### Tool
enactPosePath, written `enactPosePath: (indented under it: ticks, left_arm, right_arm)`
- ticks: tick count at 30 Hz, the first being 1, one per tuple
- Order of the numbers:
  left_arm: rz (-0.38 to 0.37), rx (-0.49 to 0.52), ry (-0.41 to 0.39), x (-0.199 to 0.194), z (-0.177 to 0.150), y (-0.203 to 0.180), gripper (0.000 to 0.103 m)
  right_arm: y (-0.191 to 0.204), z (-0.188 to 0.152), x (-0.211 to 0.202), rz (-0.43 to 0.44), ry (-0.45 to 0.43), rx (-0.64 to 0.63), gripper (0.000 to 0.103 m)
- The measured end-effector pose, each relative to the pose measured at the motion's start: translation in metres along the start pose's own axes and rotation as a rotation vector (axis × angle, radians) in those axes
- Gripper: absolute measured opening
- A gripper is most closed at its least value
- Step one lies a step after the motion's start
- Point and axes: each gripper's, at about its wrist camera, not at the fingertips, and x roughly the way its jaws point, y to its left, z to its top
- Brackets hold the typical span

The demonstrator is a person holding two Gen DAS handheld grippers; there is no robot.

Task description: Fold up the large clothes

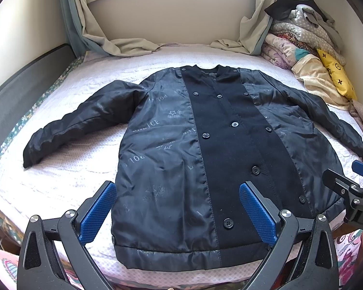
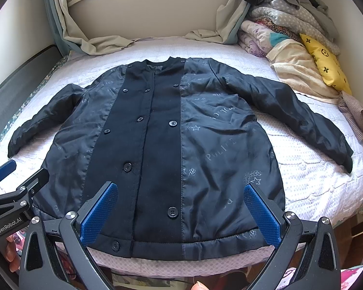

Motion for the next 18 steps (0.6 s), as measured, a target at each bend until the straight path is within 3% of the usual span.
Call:
enactPosePath:
  ticks: [3, 7, 12, 15, 18]
  left_arm:
    - [-0.019, -0.011, 0.004, 0.002, -0.001, 0.002, 0.103]
    - [-0.129, -0.123, -0.023, -0.003, 0.011, 0.021, 0.103]
    - [-0.013, -0.113, 0.000, -0.010, 0.031, 0.046, 0.103]
    - [0.020, -0.135, -0.045, -0.017, 0.054, 0.069, 0.103]
    - [0.040, -0.184, -0.119, -0.025, 0.086, 0.102, 0.103]
  right_arm:
    - [0.000, -0.001, 0.001, 0.002, 0.005, 0.000, 0.103]
    - [-0.004, -0.001, 0.004, 0.044, 0.029, 0.012, 0.103]
    - [-0.010, 0.014, -0.004, 0.098, 0.032, 0.023, 0.103]
    - [-0.013, 0.038, -0.011, 0.131, -0.006, 0.011, 0.103]
    - [-0.012, 0.075, -0.009, 0.157, 0.009, -0.015, 0.103]
